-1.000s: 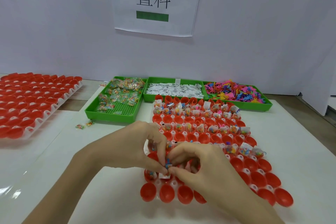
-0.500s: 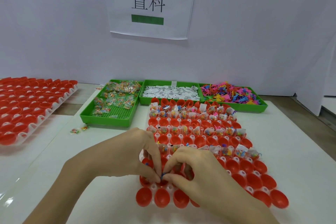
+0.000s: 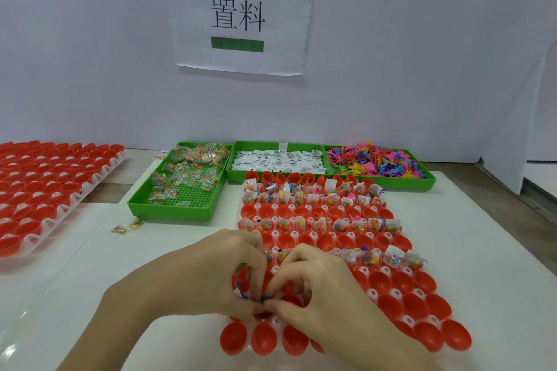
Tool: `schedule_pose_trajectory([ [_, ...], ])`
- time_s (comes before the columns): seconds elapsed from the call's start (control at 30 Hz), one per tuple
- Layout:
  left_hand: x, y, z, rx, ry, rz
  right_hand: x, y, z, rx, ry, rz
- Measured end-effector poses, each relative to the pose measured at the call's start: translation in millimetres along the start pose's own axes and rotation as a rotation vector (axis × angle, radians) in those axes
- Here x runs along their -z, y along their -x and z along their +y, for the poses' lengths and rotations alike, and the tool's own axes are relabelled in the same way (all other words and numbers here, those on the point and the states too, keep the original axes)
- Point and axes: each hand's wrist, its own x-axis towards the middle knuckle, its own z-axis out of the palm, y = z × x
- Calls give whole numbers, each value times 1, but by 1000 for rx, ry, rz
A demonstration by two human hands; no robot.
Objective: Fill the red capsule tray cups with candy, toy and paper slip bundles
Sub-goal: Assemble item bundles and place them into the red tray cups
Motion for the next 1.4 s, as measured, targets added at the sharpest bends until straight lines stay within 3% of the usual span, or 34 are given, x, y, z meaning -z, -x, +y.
schedule_pose_trajectory([
  [0.13, -1, -7, -6, -35, -54, 63, 9, 0, 3, 0, -68, 12],
  [0.27, 5, -5, -13, -79, 59, 64, 14, 0, 4, -9, -100, 83],
  [0.3, 6, -7, -18, -83, 133, 123, 16, -1, 5, -18, -111, 107],
  [0.37, 8, -14, -36, -41, 227, 394, 21, -2, 8, -34, -130, 152],
  [0.43, 6, -21, -60, 136, -21, 690, 27, -2, 10, -46, -155, 191],
  [0.47, 2, -23, -73, 262, -214, 734, 29, -2, 11, -50, -163, 207],
  [0.53, -5, -22, -96, 460, -395, 599, 32, -3, 12, -53, -170, 228],
  [0.6, -7, -20, -112, 503, -409, 522, 34, -3, 14, -58, -176, 244],
  [0.73, 1, -19, -122, 330, -446, 619, 35, -5, 19, -65, -182, 272],
  [0.87, 6, -16, -109, 296, -336, 698, 40, -7, 27, -84, -196, 297],
  [1.23, 24, 2, -117, 171, -254, 709, 52, -17, 49, -112, -153, 412],
  [1.4, 26, 4, -119, 155, -278, 710, 60, -45, 46, -127, 10, 337],
])
